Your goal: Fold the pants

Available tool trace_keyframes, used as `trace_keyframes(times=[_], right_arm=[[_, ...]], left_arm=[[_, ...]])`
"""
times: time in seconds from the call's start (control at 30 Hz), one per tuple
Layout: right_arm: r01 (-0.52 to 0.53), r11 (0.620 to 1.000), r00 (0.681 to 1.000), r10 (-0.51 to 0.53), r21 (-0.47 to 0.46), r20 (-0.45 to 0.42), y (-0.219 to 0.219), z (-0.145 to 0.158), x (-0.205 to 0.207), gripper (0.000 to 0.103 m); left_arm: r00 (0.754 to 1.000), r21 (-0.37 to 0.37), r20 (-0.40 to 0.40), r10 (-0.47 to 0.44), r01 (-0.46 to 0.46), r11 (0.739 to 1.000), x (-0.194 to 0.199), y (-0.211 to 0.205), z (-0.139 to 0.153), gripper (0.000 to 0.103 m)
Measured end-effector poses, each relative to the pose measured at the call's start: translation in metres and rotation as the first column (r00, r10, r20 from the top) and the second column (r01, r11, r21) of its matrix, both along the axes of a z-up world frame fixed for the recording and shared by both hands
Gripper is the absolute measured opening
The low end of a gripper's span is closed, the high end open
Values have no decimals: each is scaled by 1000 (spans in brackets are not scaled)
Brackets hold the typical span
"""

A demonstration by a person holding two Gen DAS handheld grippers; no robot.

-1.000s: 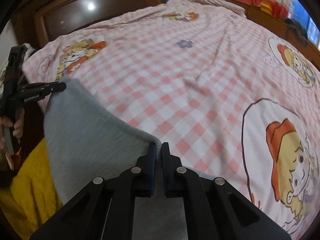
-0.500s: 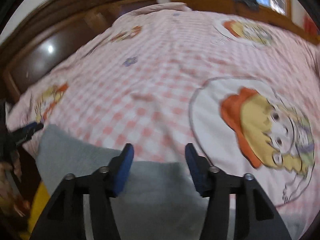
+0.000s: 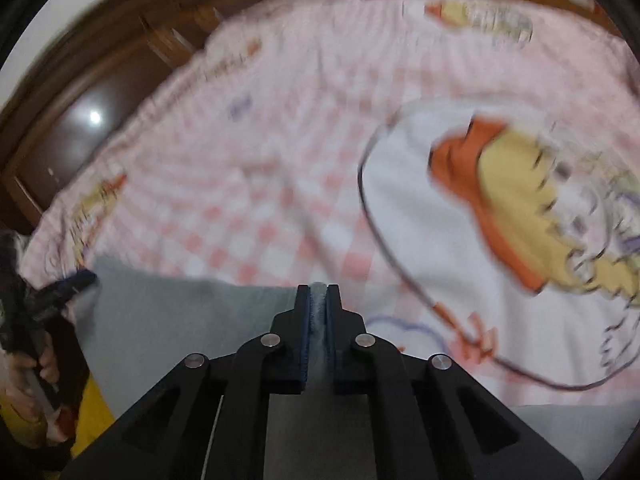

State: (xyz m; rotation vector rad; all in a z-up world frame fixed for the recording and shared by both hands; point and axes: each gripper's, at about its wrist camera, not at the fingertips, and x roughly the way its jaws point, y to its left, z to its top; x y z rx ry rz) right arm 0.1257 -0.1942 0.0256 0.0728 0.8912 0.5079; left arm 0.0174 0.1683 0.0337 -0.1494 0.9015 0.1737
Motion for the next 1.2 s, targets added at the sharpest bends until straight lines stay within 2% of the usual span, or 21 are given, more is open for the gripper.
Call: trace_keyframes(times=[0.1, 0.17, 0.23, 0.3, 0.4, 0.47, 0.53, 0.63, 0.8, 0.97, 1.13, 1.2], right_arm=[[23, 1000, 998, -23, -1, -50, -2, -13, 17, 6], [25, 999, 996, -27, -32, -84, 3, -28, 27, 6], [25, 998, 996, -31, -65, -87, 9, -44, 31, 6], [40, 996, 997, -44, -75, -59, 9, -46, 28, 6], [54, 994, 996, -60, -100, -61, 11, -42, 29, 8], [80, 989, 995, -86, -125, -44, 11, -35, 26, 15], [122, 982, 992, -124, -145, -6, 9, -23, 16, 28], [158, 969, 987, -149, -189, 58, 9, -2, -3, 29], [113, 973, 993, -102, -199, 65, 21, 18, -45, 30], [39, 984, 999, -32, -173, 43, 48, 9, -88, 34], [-18, 981, 1000, 18, -193, -3, 69, -12, -113, 34], [-23, 977, 1000, 21, -214, -12, 72, -17, -119, 34]], left_arm=[[999, 85, 3, -48, 47, 995, 13, -8, -11, 51], [998, 124, -30, -55, 58, 991, 26, -10, -24, 53], [998, 154, 4, -57, 56, 987, 34, -9, -30, 55], [998, 161, 7, -58, 56, 985, 38, -7, -32, 55], [999, 142, -14, -40, 42, 989, 47, 4, -29, 55], [999, 140, -27, -22, 25, 990, 48, 13, -23, 55], [1000, 112, -18, -13, 15, 994, 38, 23, -12, 55], [1000, 90, 1, -8, 8, 996, 18, 32, 1, 55], [1000, 32, 22, 20, -21, 999, -27, 45, 14, 55], [997, -64, 15, 81, -80, 995, -75, 57, 10, 55], [995, -35, -14, 102, -102, 994, -101, 60, -5, 54], [994, -42, -30, 104, -105, 994, -103, 61, -13, 48]])
